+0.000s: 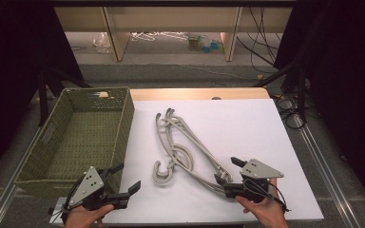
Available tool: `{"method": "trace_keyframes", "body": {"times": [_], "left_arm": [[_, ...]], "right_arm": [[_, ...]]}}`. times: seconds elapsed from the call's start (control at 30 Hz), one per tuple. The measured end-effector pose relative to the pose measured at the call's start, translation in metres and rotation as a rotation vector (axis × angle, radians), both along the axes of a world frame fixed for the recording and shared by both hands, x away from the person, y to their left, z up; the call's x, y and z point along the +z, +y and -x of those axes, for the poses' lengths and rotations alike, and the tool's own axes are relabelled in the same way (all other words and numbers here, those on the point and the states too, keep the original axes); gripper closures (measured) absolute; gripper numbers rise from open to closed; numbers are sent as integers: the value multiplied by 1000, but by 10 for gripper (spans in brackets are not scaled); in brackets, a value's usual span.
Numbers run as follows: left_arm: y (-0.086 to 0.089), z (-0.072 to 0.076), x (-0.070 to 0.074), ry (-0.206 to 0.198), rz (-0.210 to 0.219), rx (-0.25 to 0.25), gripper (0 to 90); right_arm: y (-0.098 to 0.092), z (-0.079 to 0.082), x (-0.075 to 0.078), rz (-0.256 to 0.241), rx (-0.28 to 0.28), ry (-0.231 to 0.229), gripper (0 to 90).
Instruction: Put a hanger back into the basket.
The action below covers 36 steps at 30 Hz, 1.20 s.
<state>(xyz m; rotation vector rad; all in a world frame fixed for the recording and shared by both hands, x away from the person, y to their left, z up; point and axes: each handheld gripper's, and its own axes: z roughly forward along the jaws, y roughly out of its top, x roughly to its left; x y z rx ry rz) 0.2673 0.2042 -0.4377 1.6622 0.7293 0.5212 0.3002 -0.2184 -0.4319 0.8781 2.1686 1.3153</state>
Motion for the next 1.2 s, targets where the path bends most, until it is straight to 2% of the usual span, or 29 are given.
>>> {"method": "trace_keyframes", "body": {"times": [0.07,0.1,0.2,0.3,0.4,0.47,0.5,0.63,0.67,0.73,0.83,0.9,1.03,1.07,1.2], "left_arm": [[-1,1,0,15,17,11,160],[0,0,0,-3,-4,-1,160],[0,2,0,-7,-10,0,161],[0,1,-1,-15,0,-9,161],[1,3,0,-6,-12,1,161],[1,1,-1,-13,-5,-8,161],[0,2,-1,-2,-7,1,161],[0,2,-1,1,-17,0,161],[0,2,-1,0,-19,0,161],[0,3,-1,5,-15,3,161],[0,2,-1,2,-14,3,161],[0,3,-1,5,-18,2,161],[0,2,-1,4,-16,1,162],[0,3,-1,6,-20,0,162],[0,3,-1,3,-19,1,162]], "right_arm": [[12,-5,-1,36,43,21,229],[17,-6,-2,52,62,22,233],[34,-11,-2,125,116,50,278],[46,-16,-3,163,137,72,280],[52,-22,-5,213,154,96,297],[57,-27,-7,233,171,103,306],[60,-29,-8,248,189,120,315],[70,-33,-12,291,217,124,348],[72,-34,-11,309,231,141,363],[78,-35,-14,328,236,143,381],[84,-39,-17,357,243,181,413],[88,-42,-20,376,230,210,443],[92,-49,-23,403,224,232,515],[92,-51,-23,421,229,253,527],[95,-54,-26,442,223,288,572]]}}
